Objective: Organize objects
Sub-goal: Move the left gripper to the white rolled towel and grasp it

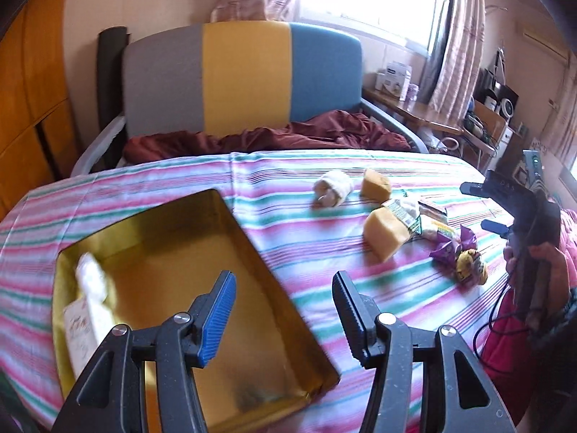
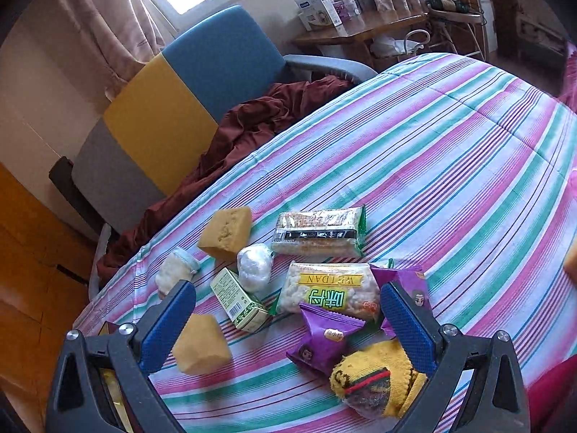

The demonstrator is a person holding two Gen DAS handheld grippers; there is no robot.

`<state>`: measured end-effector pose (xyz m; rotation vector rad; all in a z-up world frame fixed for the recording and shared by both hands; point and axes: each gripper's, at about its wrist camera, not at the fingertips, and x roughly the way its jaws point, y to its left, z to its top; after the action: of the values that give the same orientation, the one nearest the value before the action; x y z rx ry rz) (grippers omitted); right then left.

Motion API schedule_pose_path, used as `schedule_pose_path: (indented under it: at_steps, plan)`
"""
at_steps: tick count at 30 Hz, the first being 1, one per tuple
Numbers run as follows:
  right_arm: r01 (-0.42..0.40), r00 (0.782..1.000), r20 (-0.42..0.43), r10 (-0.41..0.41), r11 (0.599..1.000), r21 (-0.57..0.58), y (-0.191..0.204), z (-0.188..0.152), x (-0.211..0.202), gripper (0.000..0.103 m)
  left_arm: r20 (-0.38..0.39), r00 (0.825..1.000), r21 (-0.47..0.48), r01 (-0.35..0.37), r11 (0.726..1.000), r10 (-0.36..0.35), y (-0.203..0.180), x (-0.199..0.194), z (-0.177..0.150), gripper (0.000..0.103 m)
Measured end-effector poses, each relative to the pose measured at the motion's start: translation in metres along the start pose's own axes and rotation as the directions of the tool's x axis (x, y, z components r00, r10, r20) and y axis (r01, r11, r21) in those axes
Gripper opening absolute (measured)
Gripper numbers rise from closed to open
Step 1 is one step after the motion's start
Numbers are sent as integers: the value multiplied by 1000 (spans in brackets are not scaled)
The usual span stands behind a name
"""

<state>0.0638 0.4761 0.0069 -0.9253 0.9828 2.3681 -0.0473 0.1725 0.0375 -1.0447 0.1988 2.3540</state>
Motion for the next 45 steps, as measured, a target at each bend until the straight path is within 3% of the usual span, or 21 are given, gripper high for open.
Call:
schedule_pose_path:
  at_steps: [10, 16, 24, 30, 35, 38, 39, 40, 41, 45]
  plan:
    - [-74, 996, 64, 62, 978, 196, -38, 8, -15, 103, -95, 995, 0, 36, 999, -36, -18, 63, 50, 56]
    - [-109, 994, 29, 105, 981, 162, -28, 7, -10, 103, -140, 990, 82, 45, 996, -33, -43, 105, 77, 56]
    - [-153, 987, -25, 157, 981, 120, -17, 3, -1, 103, -184, 983, 235, 27, 972, 18, -82, 173, 107, 82]
    - [-184, 983, 25, 183, 962, 200, -35, 8, -8, 103, -225, 973, 291, 18, 957, 50, -93, 224, 119, 87]
    - [-212, 977, 35, 210, 944, 255, -45, 11, -8, 103, -300, 953, 281, 37, 959, 52, -94, 265, 118, 88]
    - [-220, 975, 31, 219, 944, 245, -42, 12, -6, 103, -327, 945, 218, 44, 975, 31, -84, 280, 114, 78]
    - [-221, 975, 25, 221, 946, 236, -40, 12, -5, 103, -307, 952, 184, 48, 982, 11, -80, 277, 112, 75]
    - [-220, 975, 16, 222, 950, 221, -38, 11, -3, 103, -287, 958, 178, 32, 984, 21, -78, 274, 111, 62]
    - [-220, 975, 5, 223, 955, 200, -34, 11, -2, 103, -275, 961, 180, 23, 983, 28, -77, 270, 109, 57]
    - [-227, 972, -46, 231, 971, 75, -9, 7, 3, 103, -277, 961, 118, 33, 993, 1, -62, 252, 102, 54]
